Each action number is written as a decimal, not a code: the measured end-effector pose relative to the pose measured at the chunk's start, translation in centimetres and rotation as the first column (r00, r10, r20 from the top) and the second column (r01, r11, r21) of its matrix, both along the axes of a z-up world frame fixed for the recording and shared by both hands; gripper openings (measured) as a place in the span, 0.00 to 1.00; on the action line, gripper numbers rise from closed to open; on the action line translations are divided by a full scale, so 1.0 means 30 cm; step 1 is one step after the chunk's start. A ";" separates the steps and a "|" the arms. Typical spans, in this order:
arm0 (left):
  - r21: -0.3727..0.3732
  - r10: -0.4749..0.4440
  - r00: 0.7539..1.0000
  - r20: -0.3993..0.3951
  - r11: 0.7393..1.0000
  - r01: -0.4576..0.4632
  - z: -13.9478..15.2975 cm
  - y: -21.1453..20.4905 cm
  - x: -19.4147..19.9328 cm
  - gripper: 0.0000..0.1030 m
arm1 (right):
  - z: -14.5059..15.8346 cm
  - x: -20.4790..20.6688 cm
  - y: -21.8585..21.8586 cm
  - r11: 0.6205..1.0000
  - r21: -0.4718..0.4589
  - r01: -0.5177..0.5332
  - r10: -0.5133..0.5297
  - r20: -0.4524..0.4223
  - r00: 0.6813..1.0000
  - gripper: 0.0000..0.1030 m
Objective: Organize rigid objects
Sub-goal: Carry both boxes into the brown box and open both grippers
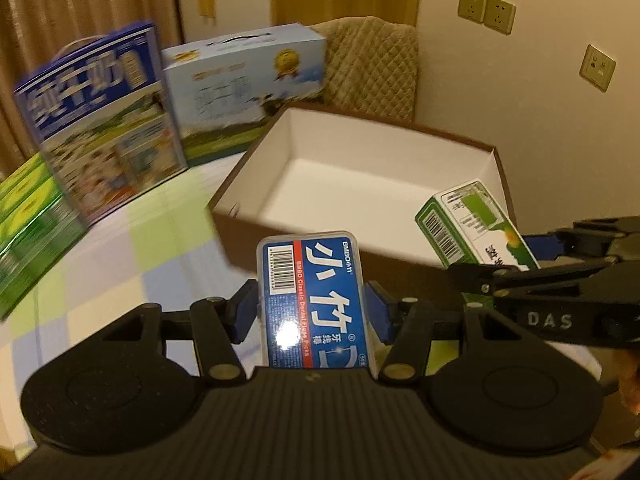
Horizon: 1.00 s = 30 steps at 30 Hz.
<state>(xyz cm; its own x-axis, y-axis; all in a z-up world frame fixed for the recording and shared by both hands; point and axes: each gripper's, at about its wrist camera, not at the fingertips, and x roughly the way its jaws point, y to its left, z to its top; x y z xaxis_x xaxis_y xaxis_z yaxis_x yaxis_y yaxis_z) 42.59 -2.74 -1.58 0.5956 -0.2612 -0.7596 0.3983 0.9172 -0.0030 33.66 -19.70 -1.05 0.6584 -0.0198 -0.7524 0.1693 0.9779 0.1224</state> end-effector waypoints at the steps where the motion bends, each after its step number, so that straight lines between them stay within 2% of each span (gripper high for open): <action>1: 0.000 -0.011 1.000 -0.002 1.000 0.011 -0.004 -0.031 0.038 0.52 | -0.005 0.030 -0.029 1.000 0.001 0.011 -0.011 -0.002 1.000 0.51; 9: 0.006 -0.096 0.994 -0.054 0.995 0.096 -0.092 -0.229 0.293 0.52 | -0.071 0.189 -0.265 0.993 0.017 0.113 -0.112 -0.046 0.993 0.51; 15: 0.048 -0.137 0.984 -0.115 0.989 0.143 -0.205 -0.320 0.428 0.51 | -0.182 0.277 -0.363 0.987 0.020 0.162 -0.158 -0.126 0.979 0.51; 25: 0.046 -0.158 0.967 -0.200 0.984 0.170 -0.329 -0.337 0.530 0.51 | -0.305 0.360 -0.418 0.986 0.007 0.167 -0.161 -0.220 0.962 0.51; 30: 0.049 -0.131 0.960 -0.247 0.988 0.147 -0.374 -0.319 0.562 0.64 | -0.345 0.381 -0.419 0.986 -0.007 0.168 -0.164 -0.256 0.953 0.51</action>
